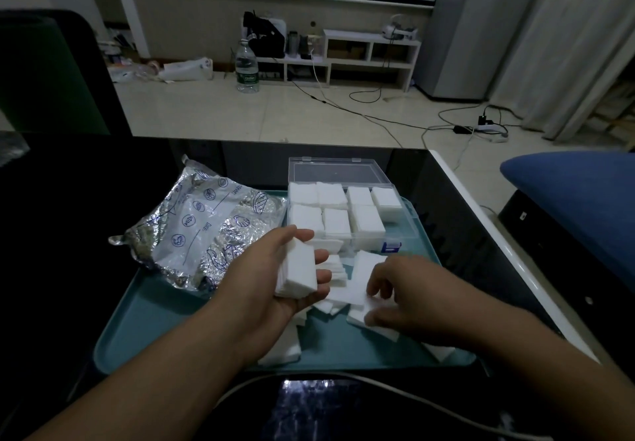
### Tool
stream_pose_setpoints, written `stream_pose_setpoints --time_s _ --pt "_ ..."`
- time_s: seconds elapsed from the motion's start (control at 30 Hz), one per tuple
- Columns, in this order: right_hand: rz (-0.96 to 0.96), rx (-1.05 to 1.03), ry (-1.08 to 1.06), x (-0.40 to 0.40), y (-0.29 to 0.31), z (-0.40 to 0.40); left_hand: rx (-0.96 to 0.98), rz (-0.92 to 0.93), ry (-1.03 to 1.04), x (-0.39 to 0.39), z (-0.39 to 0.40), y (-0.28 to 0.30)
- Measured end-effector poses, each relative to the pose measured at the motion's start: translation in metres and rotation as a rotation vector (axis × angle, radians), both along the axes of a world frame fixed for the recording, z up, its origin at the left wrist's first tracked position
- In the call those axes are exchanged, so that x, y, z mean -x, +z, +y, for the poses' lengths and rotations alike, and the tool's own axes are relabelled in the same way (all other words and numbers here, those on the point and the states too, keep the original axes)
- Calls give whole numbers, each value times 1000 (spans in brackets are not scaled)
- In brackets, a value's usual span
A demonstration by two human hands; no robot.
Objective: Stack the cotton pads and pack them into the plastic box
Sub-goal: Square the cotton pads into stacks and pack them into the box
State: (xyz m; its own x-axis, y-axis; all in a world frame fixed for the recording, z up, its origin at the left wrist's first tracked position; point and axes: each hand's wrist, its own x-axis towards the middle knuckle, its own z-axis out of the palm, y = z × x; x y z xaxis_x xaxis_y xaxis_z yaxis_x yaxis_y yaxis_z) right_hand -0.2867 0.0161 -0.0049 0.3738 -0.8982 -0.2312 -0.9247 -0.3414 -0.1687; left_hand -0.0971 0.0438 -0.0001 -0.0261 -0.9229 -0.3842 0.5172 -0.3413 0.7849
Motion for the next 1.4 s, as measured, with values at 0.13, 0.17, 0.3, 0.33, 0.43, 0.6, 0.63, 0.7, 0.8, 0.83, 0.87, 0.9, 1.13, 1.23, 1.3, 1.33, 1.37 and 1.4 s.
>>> stream_pose_setpoints --time_s 0.13,0.17,0.3,0.33,0.43,0.6,0.63,0.7,0.8,0.83,0.87,0.9,1.13,1.23,1.3,1.33,1.37,1.4 --pt "-10 -33 -43 -9 -9 -2 2 -6 -1 1 0 -1" --pt "-31 -32 -56 -8 -8 -4 1 -4 0 1 0 -1" --pt "-87 -24 -65 -5 0 -5 -10 6 6 1 -1 0" --pt "-90 -31 -66 -4 0 -5 -10 9 5 1 0 1" --pt "-146 -95 -110 -4 1 -4 -8 14 -2 1 0 0" --pt "-433 -230 -284 4 15 -6 -5 14 -4 -1 0 0" --pt "-504 -251 -323 6 20 -6 -4 14 -2 -1 0 0" --pt "-661 -298 -402 9 29 -6 -6 18 -3 -1 -1 0" --pt "-884 -378 -480 14 38 -7 -12 26 -8 -2 -1 -1" --pt "-936 -413 -487 15 40 -6 -13 30 -8 -2 -1 -1" --pt "-978 -453 -489 16 42 -6 -12 32 -10 -2 -1 -1" --pt "-1020 -496 -487 16 42 -5 -7 36 -14 -1 0 -1" --pt "-1189 -488 -402 -9 37 8 -11 113 -137 7 1 -1" --pt "-1153 -332 -371 -20 30 11 2 130 -177 9 3 -2" --pt "-1204 -266 -374 -25 27 13 31 136 -193 10 5 -1" --pt "-1219 -244 -380 -26 27 14 39 137 -201 10 5 -1" --pt "-1221 -231 -375 -28 26 15 48 136 -209 10 5 -1" --pt "-1199 -212 -364 -29 24 15 56 133 -205 11 6 -1"
